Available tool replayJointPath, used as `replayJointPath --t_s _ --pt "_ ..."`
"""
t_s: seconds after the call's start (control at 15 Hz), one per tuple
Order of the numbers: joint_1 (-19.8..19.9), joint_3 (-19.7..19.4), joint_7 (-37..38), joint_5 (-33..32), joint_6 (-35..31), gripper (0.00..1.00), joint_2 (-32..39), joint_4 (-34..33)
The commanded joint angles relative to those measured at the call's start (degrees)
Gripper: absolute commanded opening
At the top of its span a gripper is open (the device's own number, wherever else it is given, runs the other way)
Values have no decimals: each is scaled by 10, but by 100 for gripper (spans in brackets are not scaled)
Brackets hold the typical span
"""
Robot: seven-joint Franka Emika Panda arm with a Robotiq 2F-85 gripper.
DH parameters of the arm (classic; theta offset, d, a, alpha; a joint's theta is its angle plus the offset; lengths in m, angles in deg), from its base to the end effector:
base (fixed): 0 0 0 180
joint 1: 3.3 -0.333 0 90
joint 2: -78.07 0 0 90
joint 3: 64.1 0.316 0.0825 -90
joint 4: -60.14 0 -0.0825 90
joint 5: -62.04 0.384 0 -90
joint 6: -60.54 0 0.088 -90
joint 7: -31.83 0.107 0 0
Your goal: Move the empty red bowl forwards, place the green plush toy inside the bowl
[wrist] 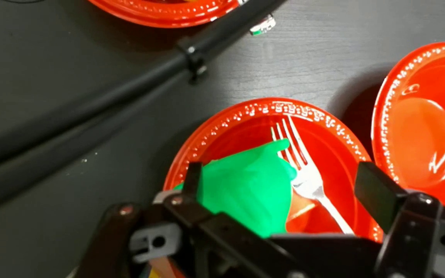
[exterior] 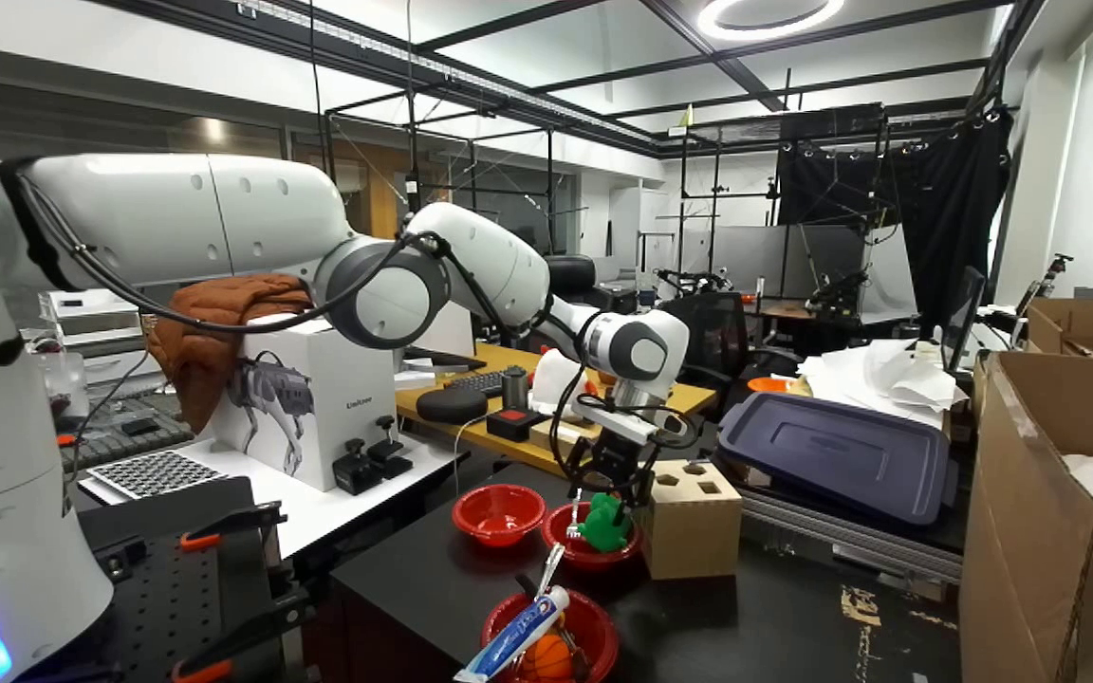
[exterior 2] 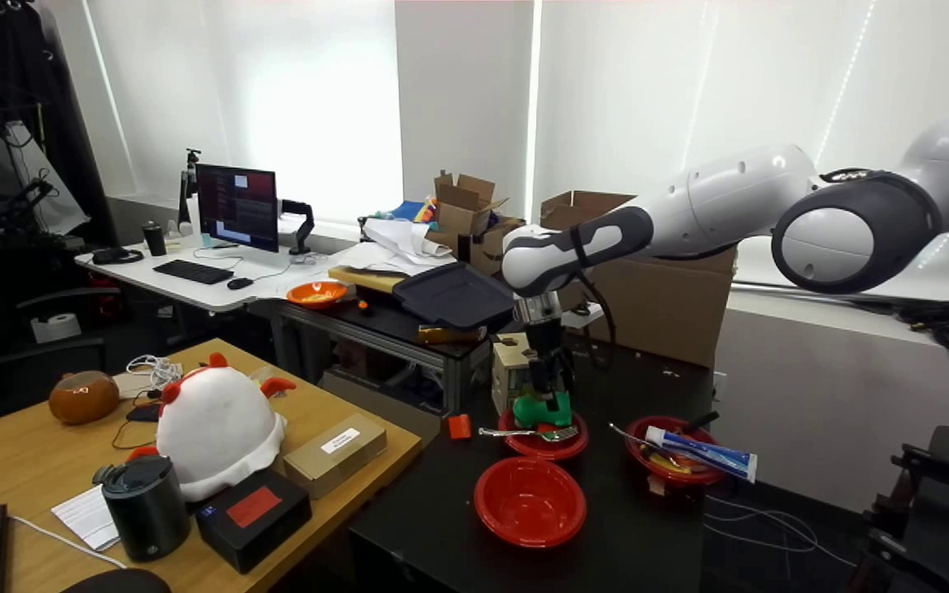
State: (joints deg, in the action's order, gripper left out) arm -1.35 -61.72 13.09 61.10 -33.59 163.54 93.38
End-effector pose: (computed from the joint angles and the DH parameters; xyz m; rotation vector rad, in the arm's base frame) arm 0.7335 -0.0116 0.0300 -2.9397 -0.4595 0.6308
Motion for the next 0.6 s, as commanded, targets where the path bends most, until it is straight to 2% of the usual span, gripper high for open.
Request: replayJointPath --t_s 0.0,0.53 --pt "4 2 10 7 -20 74 0 13" --pt "10 1 11 7 -20 12 0 6"
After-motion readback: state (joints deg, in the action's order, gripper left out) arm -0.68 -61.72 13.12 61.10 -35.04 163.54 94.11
